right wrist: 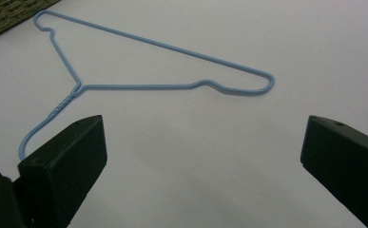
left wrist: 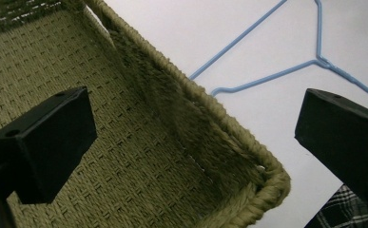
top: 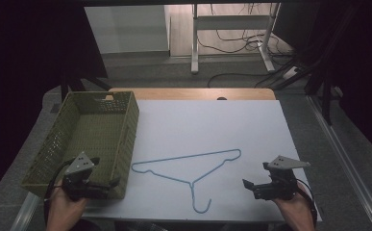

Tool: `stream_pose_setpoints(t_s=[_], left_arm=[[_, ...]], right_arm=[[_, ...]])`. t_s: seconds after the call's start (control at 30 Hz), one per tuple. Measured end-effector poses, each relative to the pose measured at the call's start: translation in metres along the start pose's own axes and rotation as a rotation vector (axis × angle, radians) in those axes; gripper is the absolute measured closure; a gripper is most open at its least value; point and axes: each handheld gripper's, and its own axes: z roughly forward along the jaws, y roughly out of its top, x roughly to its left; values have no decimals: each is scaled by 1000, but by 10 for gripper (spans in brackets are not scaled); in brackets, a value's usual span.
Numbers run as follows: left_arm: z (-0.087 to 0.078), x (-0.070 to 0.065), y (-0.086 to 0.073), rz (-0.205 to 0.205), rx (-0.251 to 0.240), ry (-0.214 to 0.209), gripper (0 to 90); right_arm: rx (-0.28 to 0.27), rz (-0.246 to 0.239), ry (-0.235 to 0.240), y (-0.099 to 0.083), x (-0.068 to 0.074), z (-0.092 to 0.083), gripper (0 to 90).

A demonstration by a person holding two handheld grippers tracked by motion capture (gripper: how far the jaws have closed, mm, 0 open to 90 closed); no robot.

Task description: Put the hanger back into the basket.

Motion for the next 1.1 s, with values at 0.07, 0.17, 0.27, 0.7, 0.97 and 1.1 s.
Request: stream_pose_setpoints(t_s=[0.07, 0.17, 0.27, 0.7, 0.97, 1.1], left_arm=[[0, 1, 0, -6, 4, 0, 1], [0, 2, -1, -14, 1, -2, 1], [1, 2, 0, -10, -7, -3, 1], [2, 1, -1, 1, -20, -11, 0], [0, -3, 3, 0, -31, -36, 2], [-1, -9, 9, 14, -46, -60, 2]], right_arm=[[5, -7, -5, 0, 1, 0, 12], [12, -17, -17, 0, 2, 1, 8], [16, -26, -25, 0, 2, 1, 2], [25, -21, -20, 0, 1, 0, 0], [32, -31, -25, 1, 3, 0, 0], [30, -30, -19, 4, 5, 0, 0]])
